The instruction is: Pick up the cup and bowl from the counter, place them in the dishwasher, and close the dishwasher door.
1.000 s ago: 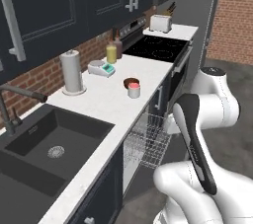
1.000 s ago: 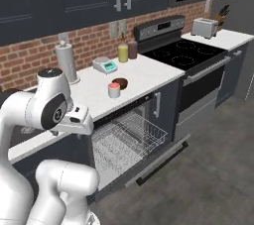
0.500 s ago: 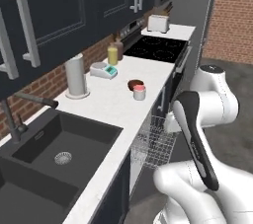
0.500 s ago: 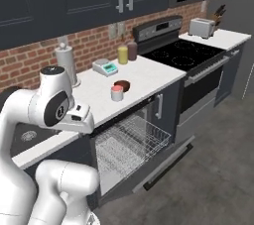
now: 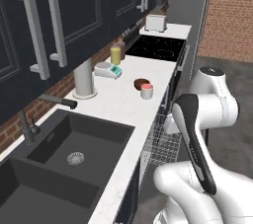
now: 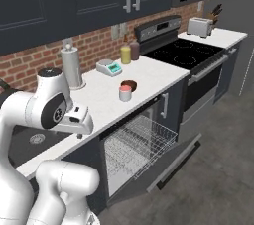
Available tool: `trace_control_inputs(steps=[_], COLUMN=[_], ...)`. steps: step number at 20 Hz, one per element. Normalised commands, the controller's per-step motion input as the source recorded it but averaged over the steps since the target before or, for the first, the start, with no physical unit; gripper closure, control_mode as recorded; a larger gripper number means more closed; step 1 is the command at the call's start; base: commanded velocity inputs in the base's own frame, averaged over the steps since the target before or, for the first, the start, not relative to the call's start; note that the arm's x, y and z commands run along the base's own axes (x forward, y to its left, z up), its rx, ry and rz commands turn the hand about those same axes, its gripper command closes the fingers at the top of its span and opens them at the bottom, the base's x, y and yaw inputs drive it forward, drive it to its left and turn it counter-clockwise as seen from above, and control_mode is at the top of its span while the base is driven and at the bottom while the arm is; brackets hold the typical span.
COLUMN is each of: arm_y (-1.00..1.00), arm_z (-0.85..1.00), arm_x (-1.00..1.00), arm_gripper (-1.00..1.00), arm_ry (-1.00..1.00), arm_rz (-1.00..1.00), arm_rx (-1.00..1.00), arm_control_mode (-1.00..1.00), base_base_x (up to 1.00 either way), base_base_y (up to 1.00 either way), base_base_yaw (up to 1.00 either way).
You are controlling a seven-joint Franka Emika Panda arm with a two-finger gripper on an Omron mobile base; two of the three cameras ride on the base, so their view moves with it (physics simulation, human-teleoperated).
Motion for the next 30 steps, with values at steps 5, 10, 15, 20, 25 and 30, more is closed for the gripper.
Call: trace_control_inputs(steps=[5, 10, 15, 20, 25, 30], arm_y=[0.0, 0.0, 0.0, 0.0, 0.0, 0.0], arm_z=[0.0, 0.0, 0.0, 0.0, 0.0, 0.0], arm_x=[0.0, 0.0, 0.0, 0.0, 0.0, 0.0], arm_gripper=[-1.0, -1.0, -1.0, -1.0, -1.0, -1.0], arm_ry=[0.0, 0.0, 0.0, 0.0, 0.0, 0.0], arm_rz=[0.0, 0.0, 0.0, 0.0, 0.0, 0.0], arm_rx=[0.0, 0.0, 0.0, 0.0, 0.0, 0.0], arm_control_mode=[1.0, 1.0, 1.0, 1.0, 1.0, 1.0], base_base_x=[0.47, 0.53, 0.48, -0.21, 0.19, 0.8], base_base_y=[-0.19, -0.13, -0.24, -0.79, -0.29, 0.43], base_base_yaw=[0.18, 0.42, 0.48, -0.05, -0.2, -0.05])
